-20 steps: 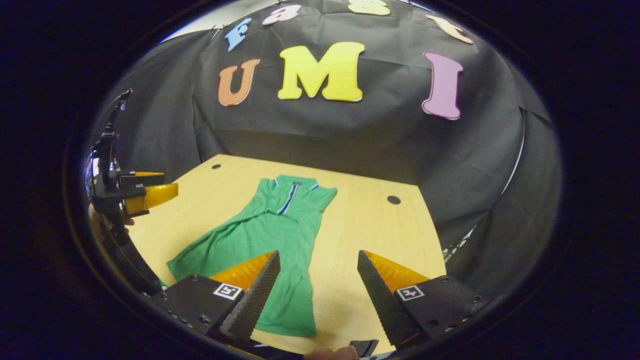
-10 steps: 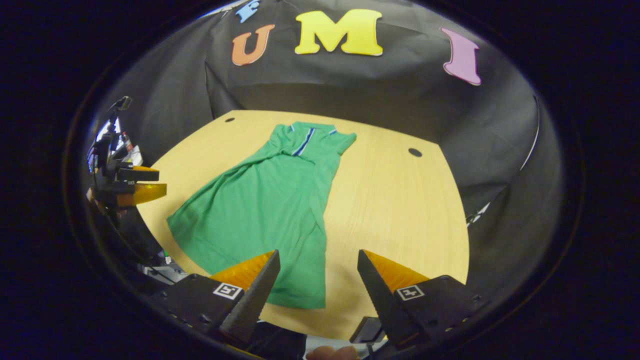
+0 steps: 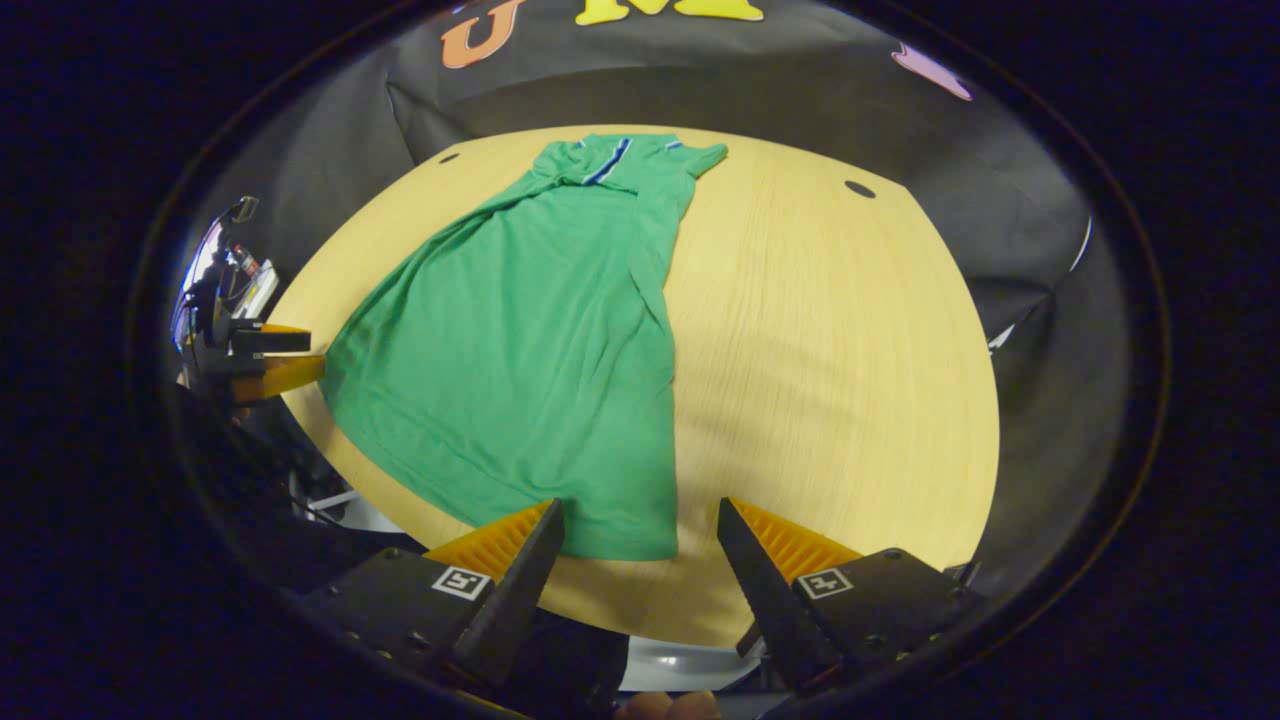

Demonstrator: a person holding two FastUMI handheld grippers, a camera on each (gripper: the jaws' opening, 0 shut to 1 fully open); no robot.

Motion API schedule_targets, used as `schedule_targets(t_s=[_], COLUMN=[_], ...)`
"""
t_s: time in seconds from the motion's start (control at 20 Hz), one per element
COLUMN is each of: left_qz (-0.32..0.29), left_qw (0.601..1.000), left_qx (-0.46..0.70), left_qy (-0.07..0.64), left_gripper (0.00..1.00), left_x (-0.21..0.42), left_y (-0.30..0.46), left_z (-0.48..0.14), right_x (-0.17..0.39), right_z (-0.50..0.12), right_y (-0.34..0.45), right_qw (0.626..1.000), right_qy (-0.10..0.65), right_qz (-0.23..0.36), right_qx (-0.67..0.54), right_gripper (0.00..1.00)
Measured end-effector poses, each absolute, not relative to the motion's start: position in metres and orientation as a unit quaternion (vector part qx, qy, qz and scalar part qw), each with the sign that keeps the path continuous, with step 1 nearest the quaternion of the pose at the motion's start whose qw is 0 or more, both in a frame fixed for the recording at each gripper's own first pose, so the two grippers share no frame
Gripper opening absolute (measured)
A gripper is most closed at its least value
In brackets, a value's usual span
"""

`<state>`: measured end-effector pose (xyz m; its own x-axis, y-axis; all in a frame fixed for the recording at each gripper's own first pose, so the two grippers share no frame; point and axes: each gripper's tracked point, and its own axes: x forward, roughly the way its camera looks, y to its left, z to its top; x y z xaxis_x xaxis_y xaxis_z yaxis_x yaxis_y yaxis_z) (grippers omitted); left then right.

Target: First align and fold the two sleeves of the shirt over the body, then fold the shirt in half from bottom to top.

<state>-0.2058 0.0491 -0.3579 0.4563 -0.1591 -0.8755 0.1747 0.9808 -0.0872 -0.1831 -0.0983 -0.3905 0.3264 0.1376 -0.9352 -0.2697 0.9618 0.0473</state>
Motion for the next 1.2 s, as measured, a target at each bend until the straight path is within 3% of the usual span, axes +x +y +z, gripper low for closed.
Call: schedule_targets(t_s=[0.75, 0.8, 0.95, 1.0, 1.05, 1.1, 1.2], left_qz=[-0.093, -0.092, -0.094, -0.097, -0.103, -0.107, -0.115], left_qw=[0.827, 0.827, 0.82, 0.816, 0.812, 0.809, 0.801], left_qx=[0.017, 0.017, 0.017, 0.018, 0.021, 0.022, 0.021], left_qy=[0.554, 0.555, 0.565, 0.569, 0.574, 0.578, 0.587], left_gripper=[1.0, 1.0, 1.0, 1.0, 1.0, 0.87, 0.68], left_x=[-0.217, -0.217, -0.219, -0.22, -0.22, -0.22, -0.218], left_y=[0.053, 0.053, 0.054, 0.053, 0.051, 0.05, 0.05], left_z=[-0.363, -0.364, -0.364, -0.364, -0.363, -0.361, -0.356], right_x=[-0.187, -0.186, -0.189, -0.189, -0.188, -0.184, -0.19], right_z=[-0.419, -0.418, -0.418, -0.419, -0.419, -0.417, -0.417], right_y=[-0.097, -0.096, -0.093, -0.092, -0.092, -0.086, -0.086], right_qw=[0.776, 0.775, 0.767, 0.765, 0.763, 0.764, 0.762], right_qy=[0.621, 0.623, 0.636, 0.639, 0.64, 0.64, 0.643], right_qz=[0.097, 0.089, 0.075, 0.075, 0.074, 0.08, 0.074], right_qx=[-0.061, -0.056, -0.042, -0.042, -0.042, -0.032, -0.021], right_gripper=[0.92, 0.82, 0.68, 0.53, 0.48, 0.48, 0.11])
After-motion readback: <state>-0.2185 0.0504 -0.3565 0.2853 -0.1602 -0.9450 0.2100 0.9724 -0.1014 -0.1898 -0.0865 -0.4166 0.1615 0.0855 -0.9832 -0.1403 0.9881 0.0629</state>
